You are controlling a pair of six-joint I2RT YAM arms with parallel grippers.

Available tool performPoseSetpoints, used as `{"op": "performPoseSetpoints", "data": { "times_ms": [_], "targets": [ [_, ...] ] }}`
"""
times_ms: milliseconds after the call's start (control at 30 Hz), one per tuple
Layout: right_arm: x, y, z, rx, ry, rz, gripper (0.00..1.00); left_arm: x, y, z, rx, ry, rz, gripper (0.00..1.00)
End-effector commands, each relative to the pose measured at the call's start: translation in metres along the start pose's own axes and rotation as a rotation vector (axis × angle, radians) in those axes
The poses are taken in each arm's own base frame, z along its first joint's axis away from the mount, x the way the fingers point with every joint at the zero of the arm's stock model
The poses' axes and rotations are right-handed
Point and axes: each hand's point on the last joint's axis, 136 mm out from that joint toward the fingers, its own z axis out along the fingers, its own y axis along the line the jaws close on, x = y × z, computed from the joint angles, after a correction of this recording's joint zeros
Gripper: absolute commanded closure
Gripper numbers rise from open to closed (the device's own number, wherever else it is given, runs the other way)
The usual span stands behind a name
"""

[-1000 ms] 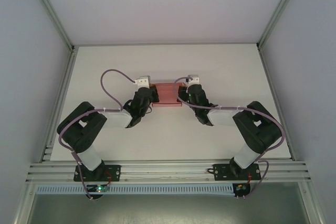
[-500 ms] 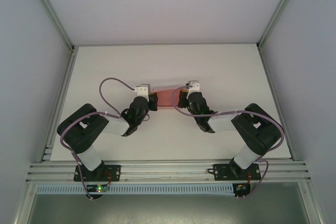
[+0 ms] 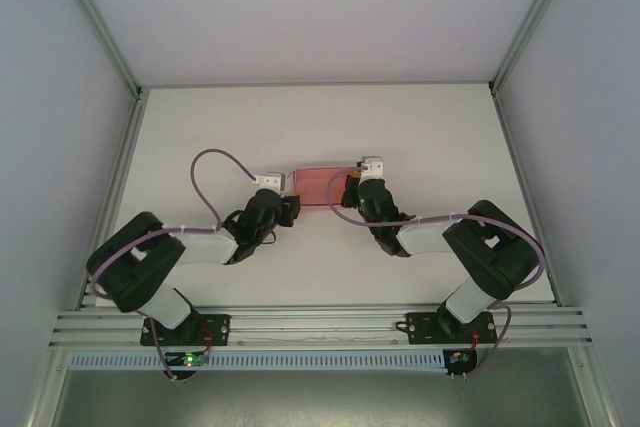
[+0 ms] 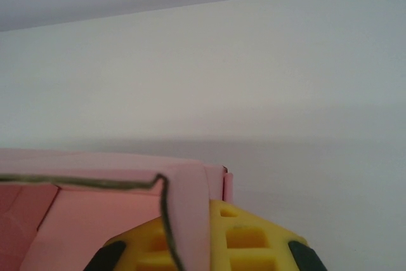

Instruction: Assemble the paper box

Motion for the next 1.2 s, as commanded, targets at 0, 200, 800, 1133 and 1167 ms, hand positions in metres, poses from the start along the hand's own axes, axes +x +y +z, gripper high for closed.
{"op": "performPoseSetpoints", "data": {
  "times_ms": [0,200,800,1133,1167],
  "targets": [
    [0.059,-0.026,-0.009,0.089,0.194,-0.105,1.0,-0.007,-0.002,-0.019,-0.031,0.051,0.04,0.27],
    [0.059,-0.02,-0.01,0.092,0.191,-0.142,1.0,-0.035,0.009,-0.055,-0.115,0.027,-0.003,0.0],
    [0.071,-0.006,-0.011,0.083,0.188,-0.269,1.0,-0.101,0.017,-0.028,-0.11,0.15,-0.443,0.0],
    [0.078,-0.001,-0.009,0.037,0.19,-0.314,1.0,-0.089,0.007,0.043,0.081,0.247,-0.505,0.0],
    [0.082,-0.002,-0.007,0.038,0.201,-0.323,1.0,-0.087,0.005,0.048,0.109,0.259,-0.509,0.0]
  ]
}}
